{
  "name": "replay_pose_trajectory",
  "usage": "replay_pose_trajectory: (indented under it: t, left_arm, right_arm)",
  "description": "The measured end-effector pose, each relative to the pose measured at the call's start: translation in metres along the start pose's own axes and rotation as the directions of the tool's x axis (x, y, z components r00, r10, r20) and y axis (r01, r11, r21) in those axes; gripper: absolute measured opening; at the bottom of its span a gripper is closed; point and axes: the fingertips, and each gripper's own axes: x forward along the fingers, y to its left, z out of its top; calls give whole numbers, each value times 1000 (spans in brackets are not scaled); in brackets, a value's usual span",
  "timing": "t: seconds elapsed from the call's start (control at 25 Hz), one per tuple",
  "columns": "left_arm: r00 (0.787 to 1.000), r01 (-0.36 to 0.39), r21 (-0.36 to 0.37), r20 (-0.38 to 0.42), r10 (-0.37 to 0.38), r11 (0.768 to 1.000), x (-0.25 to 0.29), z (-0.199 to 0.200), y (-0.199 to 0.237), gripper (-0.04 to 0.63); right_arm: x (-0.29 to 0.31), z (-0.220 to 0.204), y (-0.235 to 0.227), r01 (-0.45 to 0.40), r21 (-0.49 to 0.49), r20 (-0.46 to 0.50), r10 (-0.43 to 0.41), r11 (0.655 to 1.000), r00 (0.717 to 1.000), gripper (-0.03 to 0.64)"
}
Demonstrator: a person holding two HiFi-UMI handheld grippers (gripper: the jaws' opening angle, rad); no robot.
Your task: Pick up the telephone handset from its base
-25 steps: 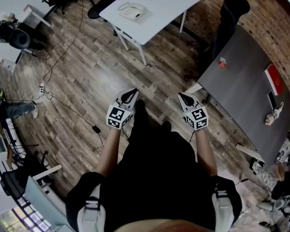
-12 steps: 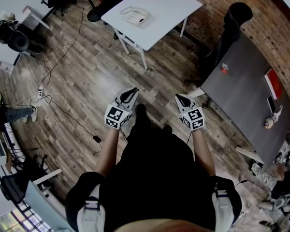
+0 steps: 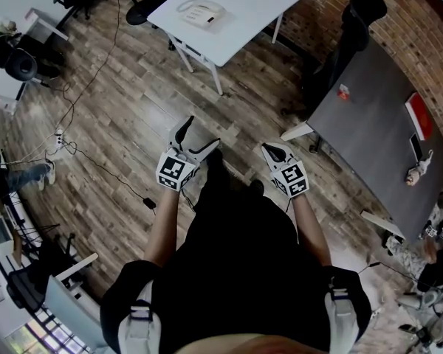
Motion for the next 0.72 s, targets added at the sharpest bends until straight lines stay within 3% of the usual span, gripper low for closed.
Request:
replay_pose_trajectory:
  t: [0.36, 0.72]
  left_arm:
    - [1000, 21, -13, 5, -21, 1000, 13, -2, 6, 422]
    - [998, 45, 12, 33, -45, 999, 39, 18, 35, 428]
  right_arm:
    - [-7, -14, -18, 42, 29, -29, -41, 999, 999, -3]
    - [19, 14, -32, 56, 8, -10, -56, 998, 998, -3]
